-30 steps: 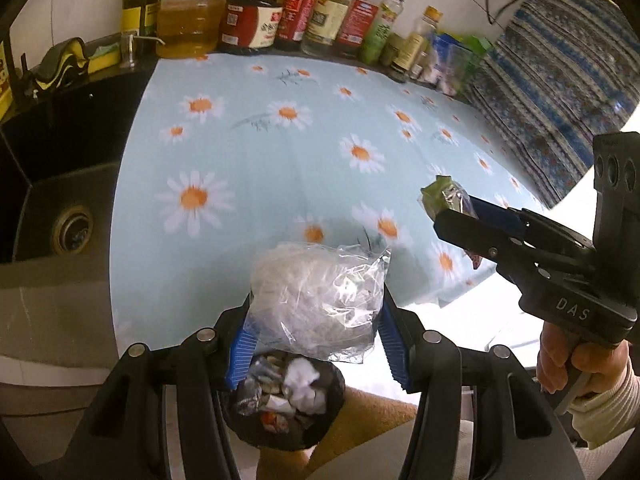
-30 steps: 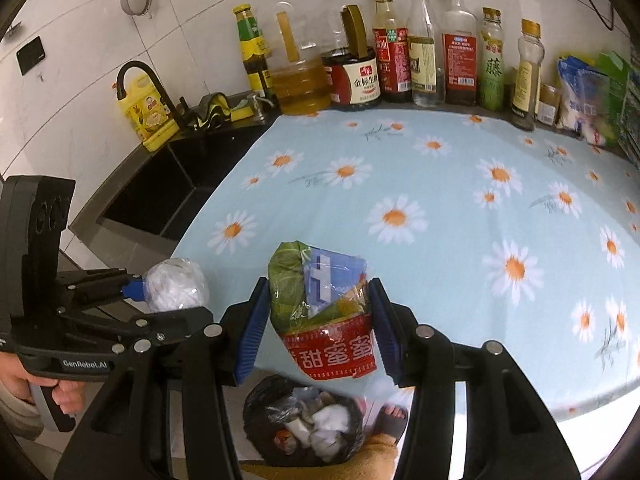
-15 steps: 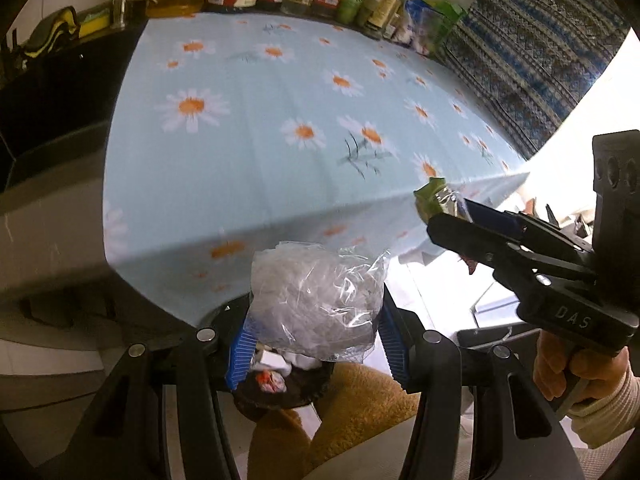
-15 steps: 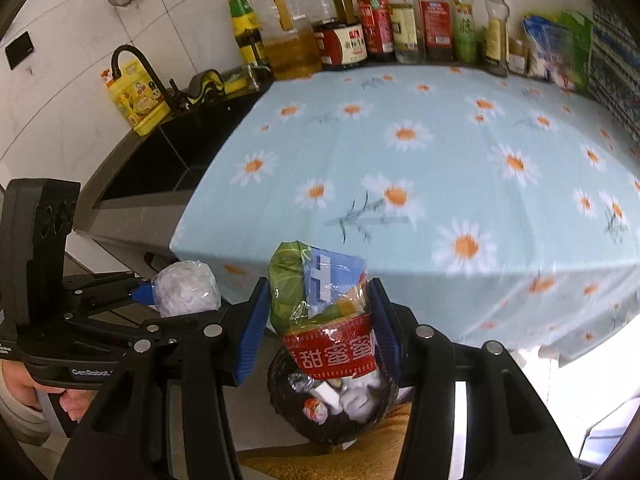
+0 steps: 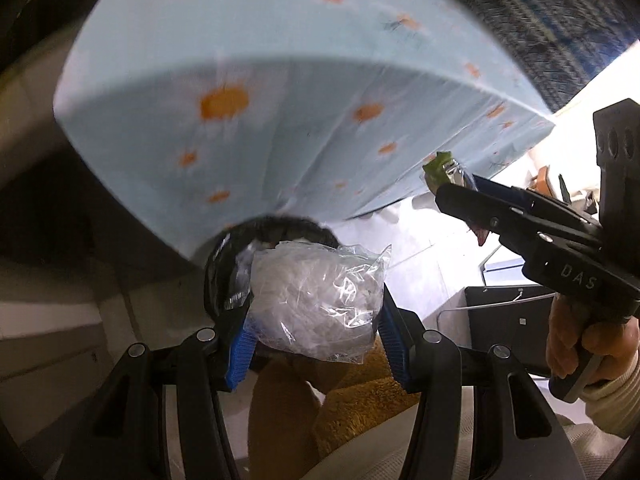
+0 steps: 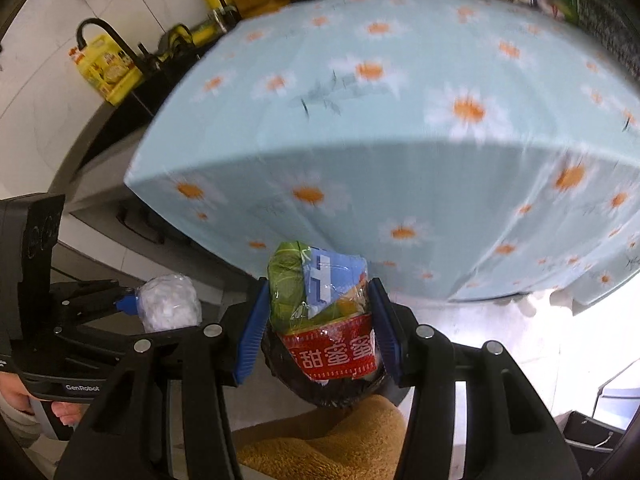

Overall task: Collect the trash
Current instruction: 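Lift the white bag and snack packet off the counter and carry them over the bin, then open both tools over the bin to drop the white bag and snack packet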

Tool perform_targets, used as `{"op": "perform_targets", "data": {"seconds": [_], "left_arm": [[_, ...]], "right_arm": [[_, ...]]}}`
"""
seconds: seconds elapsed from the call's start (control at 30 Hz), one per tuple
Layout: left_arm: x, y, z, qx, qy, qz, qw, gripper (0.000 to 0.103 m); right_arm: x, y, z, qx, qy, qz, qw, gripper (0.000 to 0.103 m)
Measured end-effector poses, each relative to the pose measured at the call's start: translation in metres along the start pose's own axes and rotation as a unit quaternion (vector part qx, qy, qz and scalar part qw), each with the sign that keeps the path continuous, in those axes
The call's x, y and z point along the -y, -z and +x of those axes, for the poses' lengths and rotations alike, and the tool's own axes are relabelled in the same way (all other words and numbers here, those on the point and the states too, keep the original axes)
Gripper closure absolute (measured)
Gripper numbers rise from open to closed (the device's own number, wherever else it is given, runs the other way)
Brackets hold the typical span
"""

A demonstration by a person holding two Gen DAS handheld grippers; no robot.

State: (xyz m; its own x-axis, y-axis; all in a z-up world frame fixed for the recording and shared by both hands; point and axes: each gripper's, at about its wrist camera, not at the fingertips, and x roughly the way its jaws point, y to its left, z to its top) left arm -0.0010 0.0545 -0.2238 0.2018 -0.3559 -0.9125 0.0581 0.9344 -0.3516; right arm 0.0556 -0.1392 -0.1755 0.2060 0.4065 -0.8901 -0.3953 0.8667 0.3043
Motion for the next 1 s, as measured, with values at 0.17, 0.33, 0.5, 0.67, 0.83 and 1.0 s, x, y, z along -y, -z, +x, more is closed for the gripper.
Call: {"op": "perform_targets", "data": {"seconds": [0.17, 0.33, 0.5, 0.67, 0.83, 1.0], "left_arm": [[-0.011, 0.009, 0.035, -0.031, -0.014, -0.03, 0.999, 0.051], [-0.027, 0.016, 0.084, -0.075, -0.03, -0.052, 0.9954, 0.051], [-0.045, 0.021, 0.126, -0.105, -0.049, -0.073, 0.9906, 0.051], [-0.053, 0.025, 0.165, -0.131, -0.057, -0.071, 0.9871, 0.05], [-0.057, 0.032, 0.198, -0.165, -0.069, -0.054, 0.9825, 0.049], [-0.061, 0.033, 0.207, -0.172, -0.076, -0.055, 0.9807, 0.049]], "right_arm": [[0.017, 0.016, 0.038, -0.051, -0.018, 0.026, 0.998, 0.053], [0.034, 0.035, 0.082, -0.098, -0.021, 0.057, 0.993, 0.053], [0.048, 0.048, 0.122, -0.132, -0.021, 0.09, 0.987, 0.053], [0.068, 0.063, 0.163, -0.163, -0.027, 0.141, 0.976, 0.053], [0.089, 0.077, 0.192, -0.193, -0.036, 0.198, 0.96, 0.053], [0.099, 0.083, 0.205, -0.204, -0.042, 0.221, 0.953, 0.052]]}}
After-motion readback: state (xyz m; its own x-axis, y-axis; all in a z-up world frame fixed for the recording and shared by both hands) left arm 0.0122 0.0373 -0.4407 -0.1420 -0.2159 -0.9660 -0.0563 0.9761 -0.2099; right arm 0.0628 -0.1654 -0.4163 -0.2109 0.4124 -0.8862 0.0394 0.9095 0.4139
